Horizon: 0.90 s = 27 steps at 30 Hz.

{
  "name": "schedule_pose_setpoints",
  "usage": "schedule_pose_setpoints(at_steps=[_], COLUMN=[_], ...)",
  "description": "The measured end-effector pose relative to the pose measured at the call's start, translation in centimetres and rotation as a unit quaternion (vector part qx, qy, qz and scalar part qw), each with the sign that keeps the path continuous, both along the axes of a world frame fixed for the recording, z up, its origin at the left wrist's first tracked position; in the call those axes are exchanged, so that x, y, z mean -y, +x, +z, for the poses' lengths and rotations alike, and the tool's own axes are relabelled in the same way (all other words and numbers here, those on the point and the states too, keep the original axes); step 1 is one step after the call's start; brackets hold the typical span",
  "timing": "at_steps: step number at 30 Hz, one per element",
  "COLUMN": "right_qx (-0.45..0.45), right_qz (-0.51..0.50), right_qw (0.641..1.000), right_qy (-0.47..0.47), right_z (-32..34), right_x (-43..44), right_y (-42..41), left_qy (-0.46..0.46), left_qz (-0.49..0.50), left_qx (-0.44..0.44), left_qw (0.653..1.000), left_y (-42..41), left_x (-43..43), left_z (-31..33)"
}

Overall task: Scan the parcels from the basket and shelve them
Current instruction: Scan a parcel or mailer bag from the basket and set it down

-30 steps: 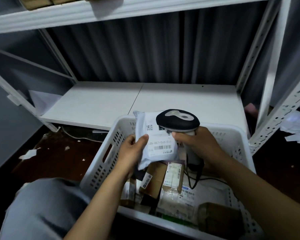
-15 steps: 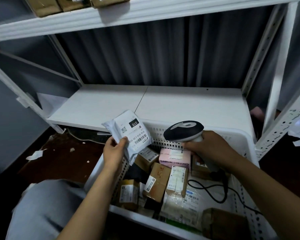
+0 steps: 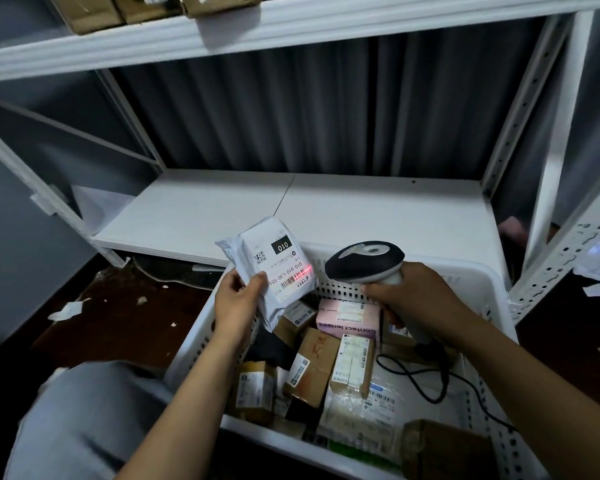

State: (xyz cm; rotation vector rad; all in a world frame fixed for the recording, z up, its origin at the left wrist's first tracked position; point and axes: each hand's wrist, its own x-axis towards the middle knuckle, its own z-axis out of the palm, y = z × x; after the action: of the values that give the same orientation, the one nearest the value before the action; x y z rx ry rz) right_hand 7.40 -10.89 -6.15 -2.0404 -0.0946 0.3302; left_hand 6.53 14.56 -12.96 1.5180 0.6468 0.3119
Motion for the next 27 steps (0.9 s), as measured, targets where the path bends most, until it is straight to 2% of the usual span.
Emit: schedule_pose_setpoints(at_steps=[7,12,16,18,23,27], right_qx=[-0.009,-0.031,-0.064,-0.084,-0.053,0.002], right_qz=[0.005,-0.029,-0.073,-0.074,-0.078,-0.107], right_qw=[0.999,0.984,0.94,0.92,0.919,0.92], right_qy=[0.036,0.173,0.328,0.375,0.383,0.378], right_z=[0.3,1.2,1.9,2.9,7.6,12.3], right_x=[-0.3,-1.2,-3.1,-4.3,-7.4,-10.4], right_y=[-0.2,-1.4,-2.9,-3.4,-3.1,-2.0], left_qy=[-0.035,-0.079,-0.097,-0.084,-0.029,-0.002], left_qz=[0.02,0.003,-0.041,-0.067,-0.139,-0.202], left_qx=[0.006,0.009,0.028,0.041,0.054,0.104], left_qw=[0.999,0.997,0.994,0.993,0.988,0.974], left_y=[-0.2,-0.9,-1.1,-1.0,-1.3,-1.7], left_x=[0.0,0.8,0.6,0.2,-1.0,-2.6], left_z=[1.3,4.3,7.4,9.2,14.2,18.8])
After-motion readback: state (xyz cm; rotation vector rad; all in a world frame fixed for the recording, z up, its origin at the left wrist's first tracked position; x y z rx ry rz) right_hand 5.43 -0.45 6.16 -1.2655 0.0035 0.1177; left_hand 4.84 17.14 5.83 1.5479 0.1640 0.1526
